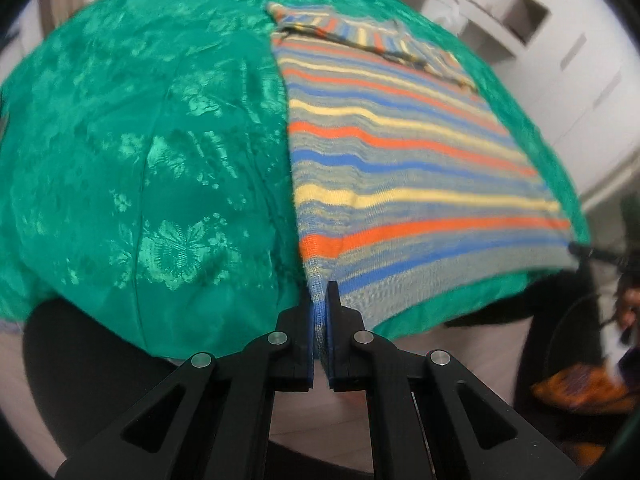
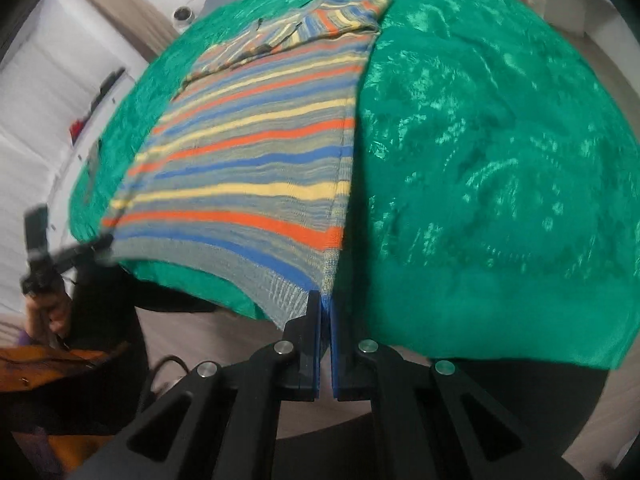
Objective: Fold small clothes
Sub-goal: 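Grasp the hem with the left gripper while the right gripper grasps the hem too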
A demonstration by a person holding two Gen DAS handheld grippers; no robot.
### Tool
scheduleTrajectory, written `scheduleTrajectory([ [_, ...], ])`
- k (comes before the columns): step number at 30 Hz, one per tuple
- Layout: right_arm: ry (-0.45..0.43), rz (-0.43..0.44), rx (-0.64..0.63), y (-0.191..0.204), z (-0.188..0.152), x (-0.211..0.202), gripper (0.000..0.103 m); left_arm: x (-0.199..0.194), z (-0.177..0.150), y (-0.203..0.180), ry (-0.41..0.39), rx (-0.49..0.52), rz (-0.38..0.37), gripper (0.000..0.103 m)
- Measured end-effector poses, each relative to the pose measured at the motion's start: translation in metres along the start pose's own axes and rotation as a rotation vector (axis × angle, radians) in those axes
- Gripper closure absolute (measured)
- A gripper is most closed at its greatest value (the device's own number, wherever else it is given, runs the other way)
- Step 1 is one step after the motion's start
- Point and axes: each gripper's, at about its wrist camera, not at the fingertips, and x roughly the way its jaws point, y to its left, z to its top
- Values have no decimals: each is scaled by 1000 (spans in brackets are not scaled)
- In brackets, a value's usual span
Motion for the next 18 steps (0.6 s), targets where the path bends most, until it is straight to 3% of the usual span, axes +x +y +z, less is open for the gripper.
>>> scheduleTrajectory([
  [4,-94,172,120,-22,35,-15,100,-12,53,16,-87,-102,-89,101],
  [7,-162,242,147,-32,87,-21,100,-13,122,21,-166,-128,-121,101],
  [10,-222,261,143,-36,154,-18,100,3,193,14,-212,-95,-75,101],
  [13,-252,255,159,-47,223,-3,100,35,266,15,-204,-99,-39,101],
  [15,-249,258,199,-64,282,20,100,64,312,15,-193,-108,0,101],
  [18,-236,237,229,-80,345,52,100,108,372,21,-174,-122,45,100],
])
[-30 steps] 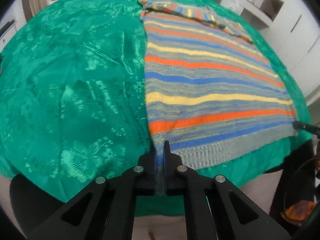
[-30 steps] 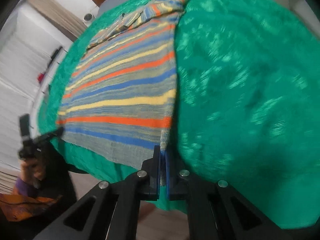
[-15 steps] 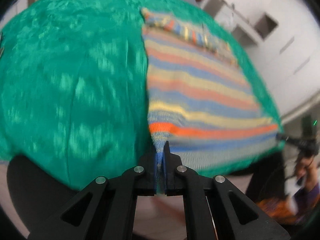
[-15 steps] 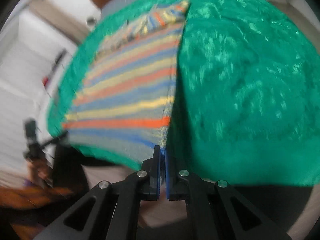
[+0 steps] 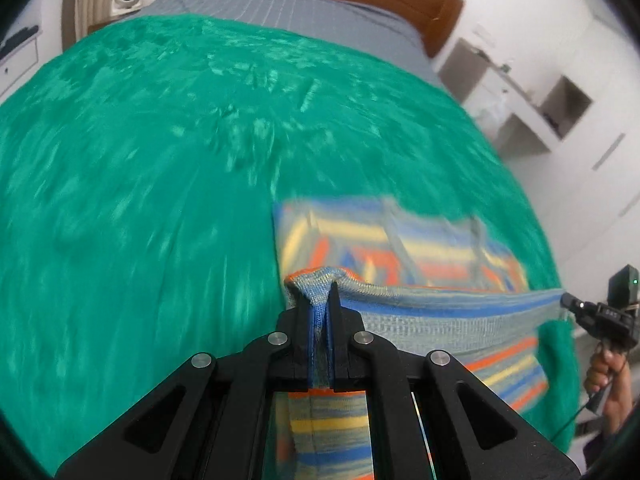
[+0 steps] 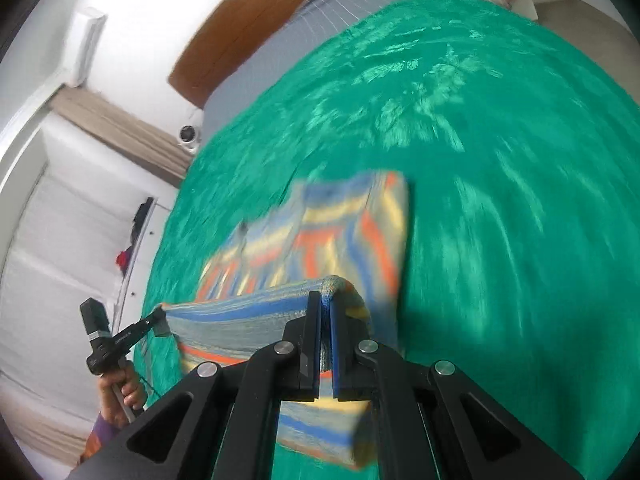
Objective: Fold small clothes
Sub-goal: 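Grasp the hem with the left gripper while the right gripper grasps the hem too, then fold the hem up toward the collar with both grippers, then open both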
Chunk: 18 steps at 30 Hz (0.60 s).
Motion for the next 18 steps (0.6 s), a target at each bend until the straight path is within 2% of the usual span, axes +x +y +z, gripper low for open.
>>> scheduleTrajectory([
  [1,2,-17,3,-6,19,16,99,15,9,2,18,-6,11,99],
  [4,-22,-44,55,-29,57,59,93,50,33,14,52,-77,64,82],
  [5,-52,-77,81,-37,62,65,88,49,34,18,44,-88,62,69],
  [6,-77,-80,104,-42,63,65,87,43,35,22,22,-96,46,51],
  [8,-119,-54,108,-45,61,53,87,24,31,27,-34,-90,27,28],
  [10,-124,-59,57,-39,52,35,87,4,19,30,-59,-39,22,27],
  [12,-77,-61,-29,-25,47,27,87,2,9,24,0,42,-13,27],
  [14,49,-41,-128,-6,42,37,87,13,-5,7,131,156,-67,27],
  [16,265,-62,-201,13,34,75,80,38,-19,-17,272,262,-95,27],
  [18,365,-119,-260,26,33,116,80,62,-26,-41,328,354,-54,26],
])
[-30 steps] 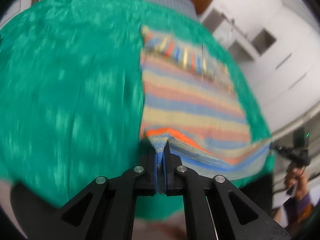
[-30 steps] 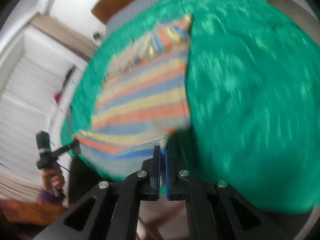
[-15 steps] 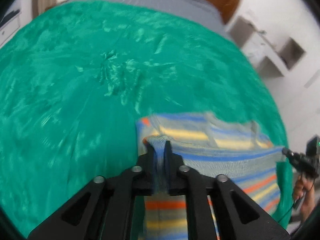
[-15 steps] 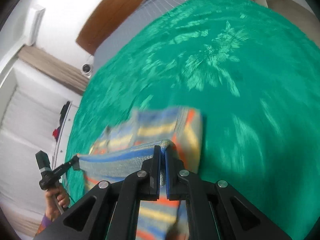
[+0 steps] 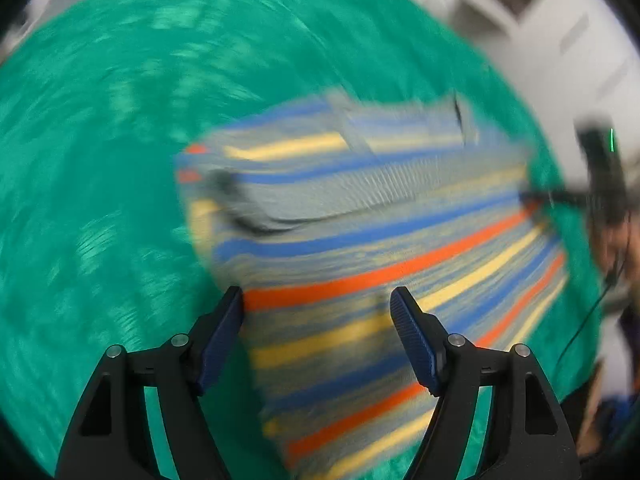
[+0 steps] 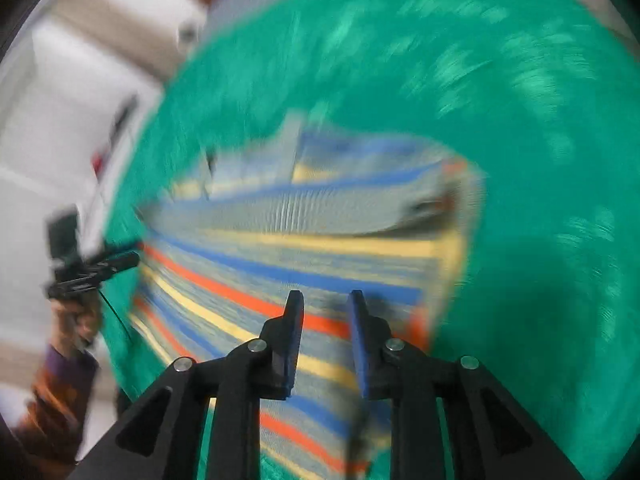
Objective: Fold small clothes
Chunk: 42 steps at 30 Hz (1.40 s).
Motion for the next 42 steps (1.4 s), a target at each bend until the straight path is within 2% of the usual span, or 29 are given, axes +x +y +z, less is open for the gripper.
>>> scheduleTrajectory([
  [1,-11,-35,-14,6,10,12,80,10,10,-8,5,24,38,26],
  [3,-124,-62,-11,12,35,18,80,13,37,-8,-70,5,78,27],
  [5,-325,-73,24,17,58,3,79,-6,62,13,-204,-129,94,27],
  [7,-424,-35,59,19,65,-13,79,-25,69,35,-290,-256,59,25],
  [8,-444,-16,64,21,64,-21,78,-34,67,44,-323,-310,23,24],
  [10,-426,-31,-3,30,53,-34,71,-44,54,49,-351,-322,-25,22],
  [11,-410,-54,-45,35,47,-35,68,-46,42,44,-342,-292,-22,22],
  [13,-361,-87,-127,45,29,-34,57,-45,18,34,-309,-221,-39,21],
  [15,-290,-77,-193,53,-1,-30,55,-38,-7,20,-265,-155,-45,21],
  [19,-167,-54,-284,54,-75,-18,55,-19,-75,-5,-170,-83,58,22],
  [20,-138,-71,-300,52,-92,-14,55,-17,-94,-5,-151,-81,97,22],
  [22,-79,-156,-316,40,-134,-8,55,-30,-130,-3,-173,-87,150,22],
  [24,-109,-186,-320,26,-161,-18,55,-51,-156,1,-201,-133,183,22],
  [25,-146,-233,-311,23,-177,-31,55,-62,-167,5,-229,-161,187,22],
  [27,-184,-290,-286,22,-194,-44,54,-83,-188,15,-310,-220,206,11],
  [29,-281,-270,-228,19,-213,-61,43,-89,-201,27,-376,-276,255,6],
  [30,-322,-269,-194,18,-220,-65,33,-89,-204,34,-402,-307,275,6],
  [31,-382,-278,-149,15,-229,-66,30,-85,-204,40,-413,-332,289,6],
  [35,-472,-326,-23,3,-247,-49,30,-62,-189,71,-425,-386,364,6],
  [37,-505,-325,32,-2,-257,-37,28,-45,-188,82,-381,-390,390,4],
  [39,-547,-316,32,-6,-258,-35,21,-35,-187,85,-371,-391,391,0],
  [42,-552,-323,2,0,-264,-36,15,-37,-188,78,-377,-375,436,0],
])
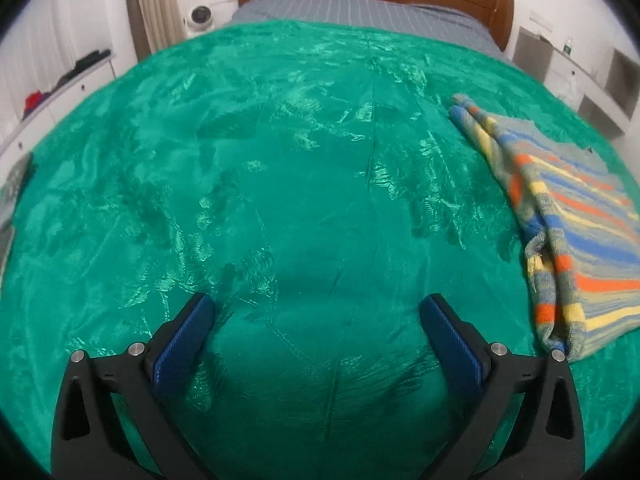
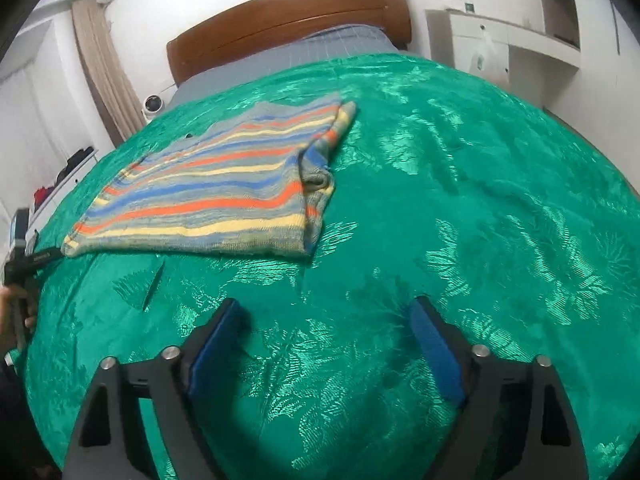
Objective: Fold small clothes
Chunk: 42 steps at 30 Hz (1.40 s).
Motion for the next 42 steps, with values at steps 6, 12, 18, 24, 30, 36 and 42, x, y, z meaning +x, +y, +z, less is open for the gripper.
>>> scheduleTrajectory([
  [6,-8,3,-8,5,-2,5,14,3,2,5,28,-14,1,0],
  [12,-10,-35,-31,11,-5,9,13,2,-1,5,-4,-19,-3,0],
  [18,-13,-36,-30,11,-5,9,13,1,1,3,0,-13,12,0],
  [24,-12,-37,-29,10,-6,9,13,1,0,5,-1,-19,0,0],
  [30,-12,-37,-30,10,-5,9,12,1,0,5,-1,-20,0,0],
  [36,-7,-50,-34,12,-6,10,12,1,0,5,-1,-20,-1,0],
  [42,-7,-63,-35,12,-6,10,12,1,0,5,-1,-20,0,0],
])
